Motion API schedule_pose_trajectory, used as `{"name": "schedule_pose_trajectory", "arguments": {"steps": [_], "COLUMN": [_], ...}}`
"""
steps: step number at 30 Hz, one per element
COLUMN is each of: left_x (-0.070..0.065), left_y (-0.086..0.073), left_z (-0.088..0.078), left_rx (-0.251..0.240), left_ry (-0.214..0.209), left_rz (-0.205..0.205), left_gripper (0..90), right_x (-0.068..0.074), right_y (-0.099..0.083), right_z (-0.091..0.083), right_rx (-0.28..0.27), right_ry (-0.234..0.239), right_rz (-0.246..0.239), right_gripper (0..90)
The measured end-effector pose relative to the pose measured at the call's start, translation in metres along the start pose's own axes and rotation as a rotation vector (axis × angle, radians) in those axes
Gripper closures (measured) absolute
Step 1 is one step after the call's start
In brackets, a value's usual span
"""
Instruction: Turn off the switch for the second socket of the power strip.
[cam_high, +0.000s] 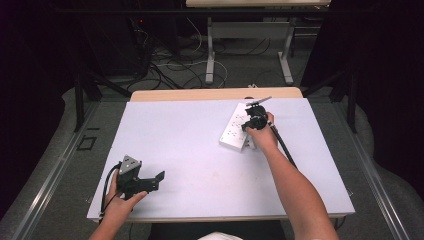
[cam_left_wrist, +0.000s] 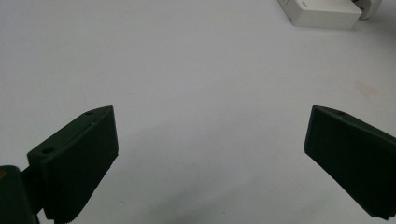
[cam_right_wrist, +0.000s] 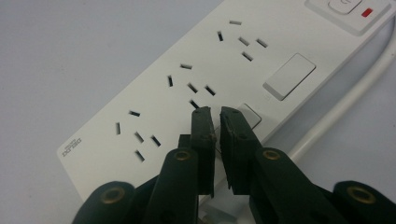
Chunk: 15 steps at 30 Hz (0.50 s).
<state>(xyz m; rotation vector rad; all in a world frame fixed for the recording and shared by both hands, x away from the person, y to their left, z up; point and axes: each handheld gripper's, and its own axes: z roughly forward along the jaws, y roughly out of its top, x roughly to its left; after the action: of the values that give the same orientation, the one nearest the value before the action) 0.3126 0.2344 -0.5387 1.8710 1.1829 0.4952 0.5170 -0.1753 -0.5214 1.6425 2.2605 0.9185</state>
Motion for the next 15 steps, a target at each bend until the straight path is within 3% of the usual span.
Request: {"name": "schedule_pose_trajectory", "arguments": {"steps": [15], "left_x": [0.0006], "left_y": [0.0009], "left_z": [0.0024], "left_rx": [0.005], "left_ry": [-0.003], "left_rz": [0.009], "left_gripper": [3.0], "right_x": [-0.0018], "right_y": [0.0013], "right_z": [-0.0038], "right_rx": [-0.031], "right_ry": [0.029], "right_rz": [0.017], "right_gripper": [67.6]}}
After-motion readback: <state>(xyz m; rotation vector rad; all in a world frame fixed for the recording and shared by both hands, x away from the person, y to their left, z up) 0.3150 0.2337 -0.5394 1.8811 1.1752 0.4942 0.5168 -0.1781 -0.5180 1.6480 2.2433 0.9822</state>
